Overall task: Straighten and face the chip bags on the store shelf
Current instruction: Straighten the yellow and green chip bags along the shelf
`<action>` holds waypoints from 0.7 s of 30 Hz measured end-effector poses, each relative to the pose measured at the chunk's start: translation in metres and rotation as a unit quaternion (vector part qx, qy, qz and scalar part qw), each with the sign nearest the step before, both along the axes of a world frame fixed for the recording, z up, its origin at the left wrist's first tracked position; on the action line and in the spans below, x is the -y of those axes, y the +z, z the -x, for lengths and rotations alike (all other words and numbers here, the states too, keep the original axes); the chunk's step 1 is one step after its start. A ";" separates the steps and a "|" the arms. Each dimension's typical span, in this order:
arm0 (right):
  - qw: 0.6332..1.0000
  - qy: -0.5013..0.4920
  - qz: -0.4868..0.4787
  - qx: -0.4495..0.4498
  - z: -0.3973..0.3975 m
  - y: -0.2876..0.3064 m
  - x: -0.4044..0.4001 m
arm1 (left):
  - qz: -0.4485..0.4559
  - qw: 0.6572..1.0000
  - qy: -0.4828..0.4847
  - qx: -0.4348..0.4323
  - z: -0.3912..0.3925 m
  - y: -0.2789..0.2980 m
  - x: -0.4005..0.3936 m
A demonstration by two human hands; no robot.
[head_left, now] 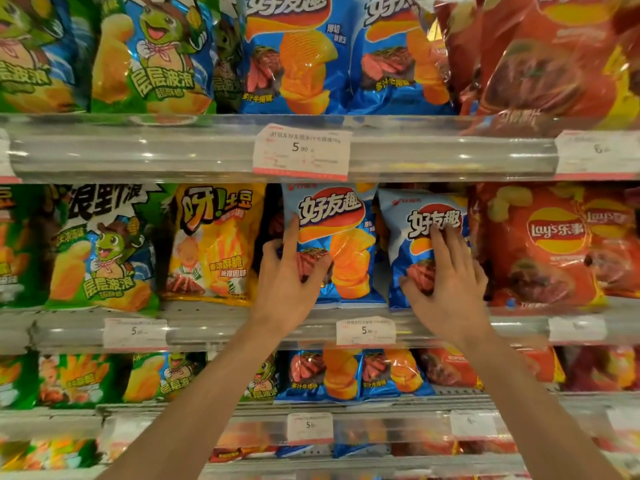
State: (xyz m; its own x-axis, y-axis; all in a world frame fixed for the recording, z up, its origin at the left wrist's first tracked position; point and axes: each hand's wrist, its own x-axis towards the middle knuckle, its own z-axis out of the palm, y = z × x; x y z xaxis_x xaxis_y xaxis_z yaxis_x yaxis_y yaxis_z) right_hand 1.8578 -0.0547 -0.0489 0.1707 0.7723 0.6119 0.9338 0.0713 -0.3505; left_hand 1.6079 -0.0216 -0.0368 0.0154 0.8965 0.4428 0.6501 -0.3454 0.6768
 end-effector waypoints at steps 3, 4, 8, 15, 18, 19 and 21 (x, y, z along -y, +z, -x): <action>0.999 -0.027 -0.011 0.027 0.006 -0.005 -0.002 | 0.005 1.000 -0.004 -0.030 -0.001 -0.002 0.000; 0.999 -0.033 -0.013 0.033 0.007 -0.006 -0.003 | 0.004 0.999 -0.003 -0.038 -0.001 -0.002 0.001; 0.997 -0.055 -0.019 0.055 0.010 -0.008 -0.005 | 0.000 0.997 0.003 -0.076 -0.002 -0.001 0.002; 0.998 -0.055 -0.012 0.022 0.012 -0.006 -0.002 | -0.002 0.998 -0.019 -0.059 0.003 0.000 0.003; 0.998 -0.057 -0.015 -0.026 0.024 -0.002 0.007 | -0.019 0.997 -0.063 -0.027 0.010 0.002 0.013; 0.997 -0.059 -0.018 -0.039 0.030 -0.001 0.010 | -0.024 0.996 -0.079 -0.018 0.014 0.002 0.016; 0.996 -0.062 -0.026 -0.064 0.046 -0.001 0.018 | -0.021 0.994 -0.107 -0.013 0.025 0.001 0.023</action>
State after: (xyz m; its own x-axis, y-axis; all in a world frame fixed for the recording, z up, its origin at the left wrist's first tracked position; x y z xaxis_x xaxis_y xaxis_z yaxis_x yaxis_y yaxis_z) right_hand 1.8115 -0.0724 -0.0503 0.3417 0.7082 0.6178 0.8842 -0.0194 -0.4667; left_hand 1.5825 -0.0442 -0.0360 0.2157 0.8520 0.4770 0.5757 -0.5056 0.6427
